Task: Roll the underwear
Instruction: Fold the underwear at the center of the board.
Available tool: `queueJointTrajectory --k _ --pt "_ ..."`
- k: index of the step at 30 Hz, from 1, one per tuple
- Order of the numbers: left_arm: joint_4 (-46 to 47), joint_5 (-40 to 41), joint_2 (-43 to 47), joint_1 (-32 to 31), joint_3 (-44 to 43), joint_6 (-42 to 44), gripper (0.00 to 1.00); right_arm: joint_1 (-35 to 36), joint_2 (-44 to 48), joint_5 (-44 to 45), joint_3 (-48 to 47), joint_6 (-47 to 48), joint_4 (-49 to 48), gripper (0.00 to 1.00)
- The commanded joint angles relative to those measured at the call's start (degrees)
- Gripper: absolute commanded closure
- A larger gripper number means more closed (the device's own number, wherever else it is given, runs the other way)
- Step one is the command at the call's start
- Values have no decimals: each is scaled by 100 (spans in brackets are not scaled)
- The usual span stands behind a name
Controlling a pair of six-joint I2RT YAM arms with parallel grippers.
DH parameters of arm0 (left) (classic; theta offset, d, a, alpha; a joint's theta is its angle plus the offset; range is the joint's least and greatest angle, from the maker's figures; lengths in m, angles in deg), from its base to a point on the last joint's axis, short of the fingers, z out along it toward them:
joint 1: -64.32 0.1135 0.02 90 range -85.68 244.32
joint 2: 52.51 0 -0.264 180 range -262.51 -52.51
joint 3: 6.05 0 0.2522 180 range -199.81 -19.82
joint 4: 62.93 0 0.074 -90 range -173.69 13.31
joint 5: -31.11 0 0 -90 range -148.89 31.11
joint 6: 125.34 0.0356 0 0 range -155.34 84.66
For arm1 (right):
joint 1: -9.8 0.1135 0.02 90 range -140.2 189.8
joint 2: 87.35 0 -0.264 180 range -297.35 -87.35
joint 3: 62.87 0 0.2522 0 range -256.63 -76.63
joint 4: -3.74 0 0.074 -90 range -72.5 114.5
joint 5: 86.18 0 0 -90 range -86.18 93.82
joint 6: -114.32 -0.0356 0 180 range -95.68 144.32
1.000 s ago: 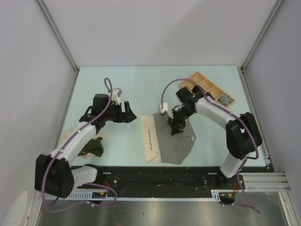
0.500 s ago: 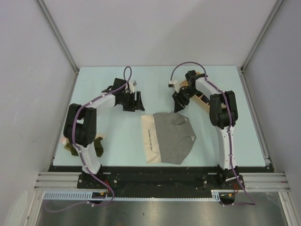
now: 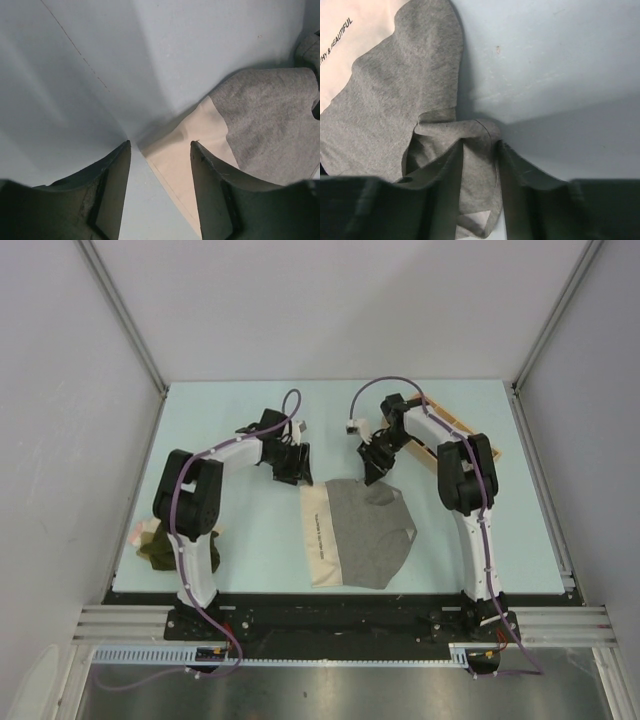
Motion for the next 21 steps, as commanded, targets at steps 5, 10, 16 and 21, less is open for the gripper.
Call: queueJointTrajectory --k 5,10,16,21 --pt "-220 -143 -192 -124 -196 188 72 37 40 130 59 -140 -57 83" --pt "-44 -66 81 -124 -134 118 100 -42 206 112 68 -272 -224 98" --pt "158 593 590 -80 -205 -5 100 -7 672 866 419 -614 -900 100" --pt "307 919 784 -62 -187 -49 100 19 1015 1562 666 -860 -1481 100"
